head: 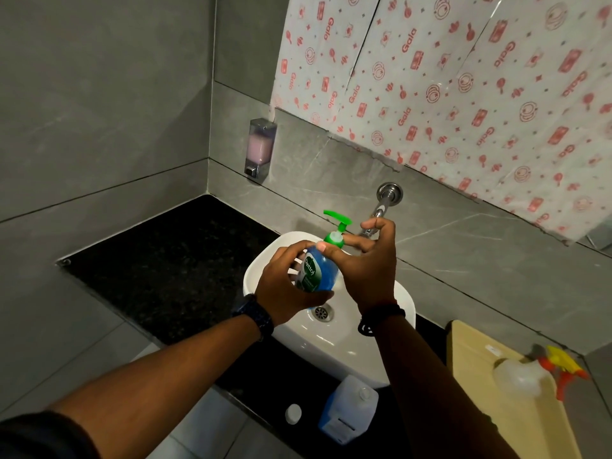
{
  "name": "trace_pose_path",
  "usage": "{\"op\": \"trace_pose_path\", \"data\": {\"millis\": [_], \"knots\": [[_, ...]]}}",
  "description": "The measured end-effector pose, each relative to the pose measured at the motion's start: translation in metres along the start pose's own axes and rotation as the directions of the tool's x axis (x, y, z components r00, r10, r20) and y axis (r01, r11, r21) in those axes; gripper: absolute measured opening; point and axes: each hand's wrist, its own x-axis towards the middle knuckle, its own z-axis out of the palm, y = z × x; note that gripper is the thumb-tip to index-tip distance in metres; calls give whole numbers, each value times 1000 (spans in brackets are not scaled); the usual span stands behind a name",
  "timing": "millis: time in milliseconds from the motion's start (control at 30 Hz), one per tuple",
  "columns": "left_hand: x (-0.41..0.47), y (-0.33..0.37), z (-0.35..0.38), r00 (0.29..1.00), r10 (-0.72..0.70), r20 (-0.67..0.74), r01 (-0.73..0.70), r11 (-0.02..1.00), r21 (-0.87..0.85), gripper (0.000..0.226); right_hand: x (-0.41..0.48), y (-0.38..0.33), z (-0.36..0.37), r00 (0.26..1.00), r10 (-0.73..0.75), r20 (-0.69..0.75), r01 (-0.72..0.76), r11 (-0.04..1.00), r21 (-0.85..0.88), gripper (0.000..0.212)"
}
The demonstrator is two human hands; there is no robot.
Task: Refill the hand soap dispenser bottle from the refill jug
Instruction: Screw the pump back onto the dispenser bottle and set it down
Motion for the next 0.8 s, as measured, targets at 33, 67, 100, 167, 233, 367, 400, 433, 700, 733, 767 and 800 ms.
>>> {"op": "trace_pose_path", "data": {"millis": [33,67,100,167,233,367,400,433,700,733,767,800], "knots": [[0,0,0,1000,-10,1,10,1000,-8,81,0,0,1,1000,0,2,0,1000,-5,65],[0,0,-1,1000,-20,6,20,1000,-19,80,0,0,1,1000,5,16,-5,1000,-2,65],[0,0,-3,1000,-27,13,28,999,-29,79,0,1,0,999,14,43,-14,1000,8,65],[1,1,-6,999,-24,38,26,999,-31,77,3,1,-2,991,22,130,-28,999,40,67],[1,1,-7,998,2,62,-1,1000,-13,76,6,2,-5,977,18,211,-37,996,86,68],[1,-1,-7,997,7,72,-7,1000,4,78,6,4,-2,988,12,153,-23,998,65,64],[1,-2,-6,997,2,71,-2,1000,9,79,5,4,0,992,7,129,-14,998,57,62],[1,-2,-6,998,-4,68,3,1000,12,80,4,4,2,994,-4,112,-1,999,45,60],[5,-9,-13,996,-8,88,8,1000,-3,78,15,-6,1,971,-183,151,184,983,9,21],[5,-10,-13,995,-15,94,16,1000,-5,77,17,-7,1,966,-213,147,219,975,-25,16],[5,-11,-14,995,-23,102,24,1000,-6,77,19,-8,1,962,-222,157,233,971,-51,15],[4,-12,-15,994,-27,108,28,1000,-3,77,21,-8,1,959,-219,180,234,970,-66,16]]}}
